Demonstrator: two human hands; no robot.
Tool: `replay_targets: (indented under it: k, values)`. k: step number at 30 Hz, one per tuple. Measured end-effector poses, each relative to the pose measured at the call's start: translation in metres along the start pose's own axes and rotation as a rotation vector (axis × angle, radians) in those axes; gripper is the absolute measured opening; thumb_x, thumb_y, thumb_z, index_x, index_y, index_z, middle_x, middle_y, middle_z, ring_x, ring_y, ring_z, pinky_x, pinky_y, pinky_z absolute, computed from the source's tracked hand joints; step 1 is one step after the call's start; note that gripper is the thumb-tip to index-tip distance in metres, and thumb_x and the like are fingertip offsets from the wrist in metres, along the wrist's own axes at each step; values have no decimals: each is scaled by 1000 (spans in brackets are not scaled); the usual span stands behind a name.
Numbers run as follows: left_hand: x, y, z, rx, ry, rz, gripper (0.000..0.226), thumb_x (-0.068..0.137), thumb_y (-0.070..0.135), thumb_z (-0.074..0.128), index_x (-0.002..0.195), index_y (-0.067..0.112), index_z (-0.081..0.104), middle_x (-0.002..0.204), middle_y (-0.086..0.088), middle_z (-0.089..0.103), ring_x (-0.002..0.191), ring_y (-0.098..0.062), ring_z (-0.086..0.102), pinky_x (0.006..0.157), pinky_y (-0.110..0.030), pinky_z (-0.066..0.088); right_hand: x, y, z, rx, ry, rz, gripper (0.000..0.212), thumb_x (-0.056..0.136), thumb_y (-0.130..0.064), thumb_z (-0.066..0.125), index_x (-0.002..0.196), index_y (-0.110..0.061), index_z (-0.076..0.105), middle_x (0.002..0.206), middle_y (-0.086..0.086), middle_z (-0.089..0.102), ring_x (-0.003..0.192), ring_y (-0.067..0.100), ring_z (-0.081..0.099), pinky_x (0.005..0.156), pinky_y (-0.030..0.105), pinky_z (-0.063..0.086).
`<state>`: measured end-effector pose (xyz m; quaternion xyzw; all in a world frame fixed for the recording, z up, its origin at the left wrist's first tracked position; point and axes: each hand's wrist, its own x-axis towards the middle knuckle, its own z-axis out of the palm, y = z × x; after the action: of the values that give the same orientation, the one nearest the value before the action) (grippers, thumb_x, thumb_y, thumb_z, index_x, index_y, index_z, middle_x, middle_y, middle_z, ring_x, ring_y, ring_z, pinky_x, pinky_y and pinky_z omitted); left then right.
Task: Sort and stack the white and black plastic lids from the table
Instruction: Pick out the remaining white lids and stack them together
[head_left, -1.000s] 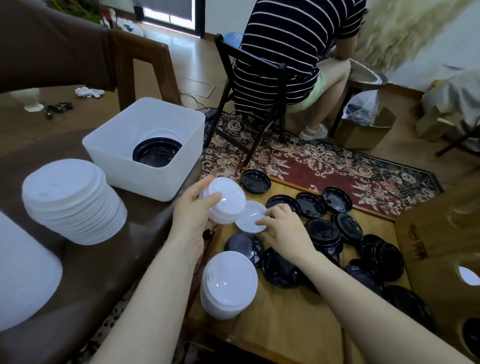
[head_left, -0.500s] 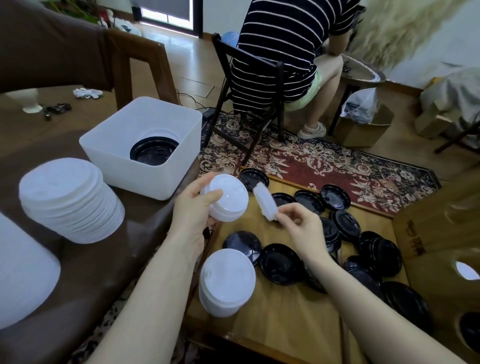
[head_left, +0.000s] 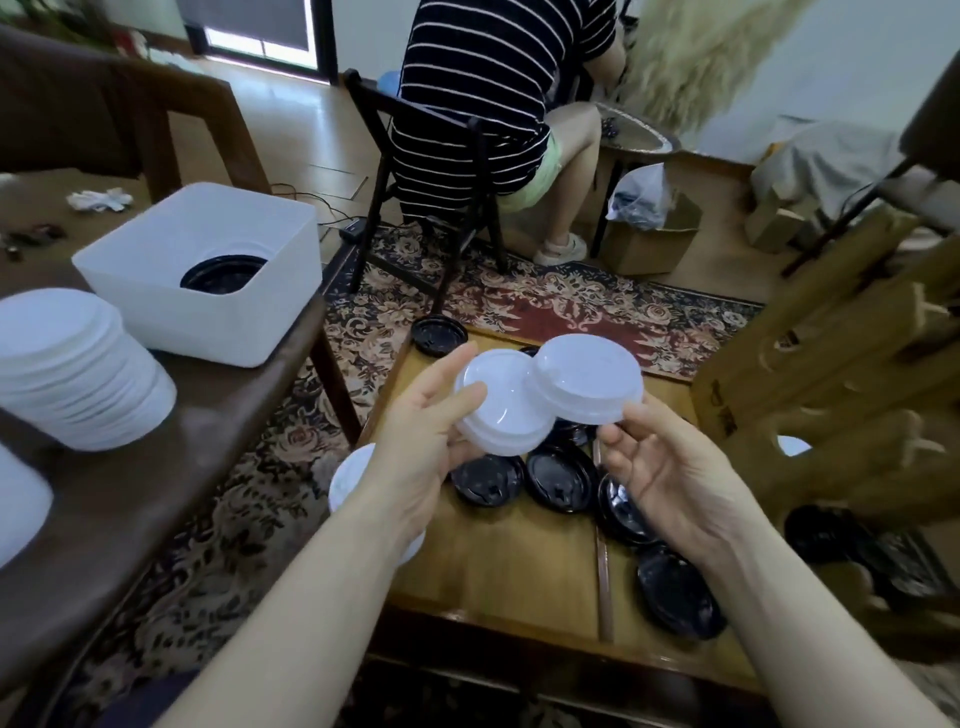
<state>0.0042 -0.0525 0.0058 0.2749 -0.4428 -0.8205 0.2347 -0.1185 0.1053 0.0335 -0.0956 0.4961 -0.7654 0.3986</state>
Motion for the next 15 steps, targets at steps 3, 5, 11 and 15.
replay_targets:
  k: [3, 5, 11, 15]
  values:
    - [-16, -12, 6, -42, -9, -39, 37, 95, 7, 60, 125, 28, 65, 116, -1, 74, 95, -21, 69, 86, -42, 57, -21, 6, -11, -91, -56, 60, 55, 77, -1, 64, 130, -8, 54, 85, 6, 67, 64, 13, 65, 54, 23, 56]
    - [-26, -18, 7, -67, -3, -60, 38, 95, 7, 60, 127, 26, 64, 110, 0, 75, 92, -21, 68, 88, -44, 55, -31, 10, -16, -177, -88, 81, 76, 72, 7, 71, 140, -17, 46, 90, 11, 69, 66, 19, 67, 52, 28, 57]
    - [-55, -37, 4, -115, -20, -113, 35, 97, 8, 56, 128, 23, 63, 120, -4, 72, 92, -21, 71, 78, -44, 62, -52, 23, -17, -434, -182, 82, 79, 68, 1, 79, 135, -26, 49, 87, 8, 71, 64, 19, 63, 43, 25, 47]
    - [-66, -42, 1, -114, -12, -111, 31, 99, 17, 55, 128, 22, 62, 106, 2, 76, 88, -16, 73, 76, -41, 61, -56, 32, -14, -595, -137, 6, 80, 64, -13, 82, 136, -22, 49, 79, 5, 66, 61, 17, 57, 44, 23, 40]
